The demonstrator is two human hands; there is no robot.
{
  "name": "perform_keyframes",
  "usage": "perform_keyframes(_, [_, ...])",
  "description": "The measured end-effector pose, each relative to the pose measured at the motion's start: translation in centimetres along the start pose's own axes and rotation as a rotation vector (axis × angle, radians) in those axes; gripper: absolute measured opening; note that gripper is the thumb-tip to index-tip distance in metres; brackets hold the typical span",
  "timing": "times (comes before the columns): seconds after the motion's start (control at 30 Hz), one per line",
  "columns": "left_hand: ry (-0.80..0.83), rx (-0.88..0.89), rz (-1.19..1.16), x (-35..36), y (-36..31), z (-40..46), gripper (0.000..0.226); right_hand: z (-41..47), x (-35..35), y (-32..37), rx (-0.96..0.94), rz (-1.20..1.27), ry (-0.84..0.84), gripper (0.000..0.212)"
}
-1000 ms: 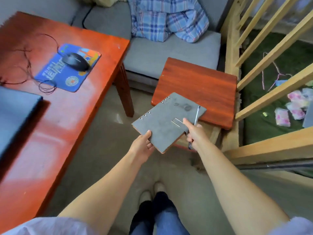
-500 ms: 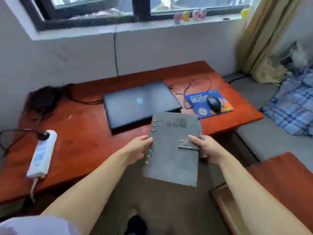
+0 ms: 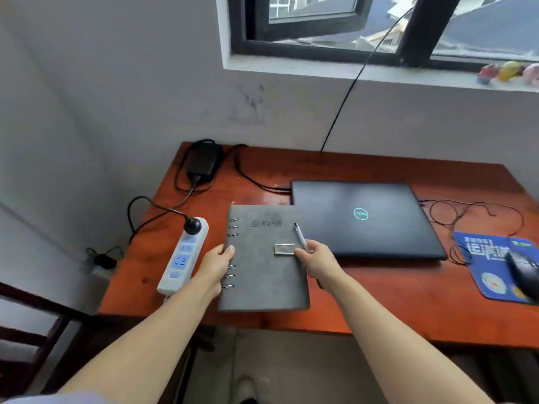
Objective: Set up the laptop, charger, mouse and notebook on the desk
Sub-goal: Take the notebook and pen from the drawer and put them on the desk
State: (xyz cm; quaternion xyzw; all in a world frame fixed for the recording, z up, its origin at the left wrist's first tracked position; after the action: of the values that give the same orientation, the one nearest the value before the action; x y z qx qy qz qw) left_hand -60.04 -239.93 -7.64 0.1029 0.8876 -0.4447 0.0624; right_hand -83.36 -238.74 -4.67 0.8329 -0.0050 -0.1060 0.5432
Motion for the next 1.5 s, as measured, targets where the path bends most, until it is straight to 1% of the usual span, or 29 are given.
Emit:
perform_keyframes(0.1, [-0.047, 0.019, 0.035, -1.8, -1.1, 3.4, 0.016, 3.0, 2.1, -0.4, 0.027, -0.094, -0.06, 0.027])
perform_keyframes(0.17, [-0.066, 0.029, 0.081, -2.3, -1.3, 5.5, 0.016, 4.2, 2.7, -0.8, 0.043, -0.157, -0.105, 0.028])
perform_keyframes(0.27, [-0.15, 0.051, 0.353, -3.4, -1.2, 7.8, 0.02, 5.1, 3.2, -1.1, 0.031, -0.275, -0.158, 0.023])
perform_keyframes(0.33, [-0.171, 0.069, 0.541, -3.6, -1.0, 8.7, 0.023, 5.3, 3.7, -1.1, 0.015, -0.366, -0.171, 0.018])
perform_keyframes(0.4, [-0.178, 0.085, 0.651, -3.6, -0.8, 9.2, 0.031, 5.5, 3.9, -1.0, 0.021, -0.482, -0.18, 0.019])
perform_keyframes(0.53, [-0.171, 0.097, 0.714, -3.5, -0.6, 9.8, 0.044, 6.0, 4.2, -0.6, 0.069, -0.748, -0.142, 0.026])
perform_keyframes(0.6, [-0.16, 0.103, 0.725, -3.4, -0.6, 9.8, 0.046, 5.9, 4.9, -0.1, 0.074, -0.862, -0.136, 0.025])
perform_keyframes(0.67, [-0.152, 0.107, 0.729, -3.4, -0.6, 9.8, 0.048, 5.8, 5.9, 1.0, 0.036, -0.927, -0.155, 0.022])
perform_keyframes(0.73, [-0.146, 0.104, 0.732, -3.4, -0.7, 9.7, 0.048, 5.9, 6.8, 2.4, -0.014, -0.866, -0.156, 0.022])
perform_keyframes(0.8, [-0.14, 0.1, 0.738, -3.4, -0.9, 9.7, 0.047, 6.1, 8.4, 3.4, -0.024, -0.711, -0.071, 0.023])
perform_keyframes(0.87, [-0.134, 0.101, 0.747, -3.4, -1.1, 9.6, 0.047, 6.3, 9.7, 3.4, 0.078, -0.569, -0.036, 0.028])
perform_keyframes(0.9, [-0.133, 0.102, 0.752, -3.4, -1.1, 9.6, 0.047, 6.4, 10.3, 3.1, 0.125, -0.558, -0.036, 0.028])
perform_keyframes(0.97, [-0.134, 0.103, 0.761, -3.4, -1.1, 9.6, 0.049, 6.7, 11.7, 2.5, 0.152, -0.663, -0.014, 0.026])
perform_keyframes(1.03, [-0.136, 0.104, 0.77, -3.4, -1.0, 9.6, 0.049, 7.0, 12.5, 1.8, 0.141, -0.757, -0.004, 0.031])
perform_keyframes(1.27, [-0.153, 0.099, 0.802, -3.4, -1.0, 9.6, 0.049, 7.9, 13.5, 0.6, 0.071, -0.935, 0.059, 0.031])
perform_keyframes(1.4, [-0.149, 0.083, 0.841, -3.3, -1.1, 9.5, 0.049, 7.5, 13.1, 0.8, 0.015, -0.957, 0.089, 0.047])
perform_keyframes(1.5, [-0.144, 0.059, 0.899, -3.1, -1.1, 9.2, 0.046, 6.9, 11.3, 1.5, -0.001, -0.896, 0.094, 0.054])
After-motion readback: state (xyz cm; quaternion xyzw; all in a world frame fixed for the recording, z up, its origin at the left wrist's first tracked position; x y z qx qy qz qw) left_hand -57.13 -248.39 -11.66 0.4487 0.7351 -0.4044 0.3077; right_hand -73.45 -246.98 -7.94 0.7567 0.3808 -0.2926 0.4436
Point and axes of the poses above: each hand's wrist, its own z-axis towards the middle knuckle, its own x-axis out of the palm, y = z × x, the point moved 9 cm from there along z, towards the middle knuckle, and after that the axes turned 12 degrees about z, right-handed, at the moved point
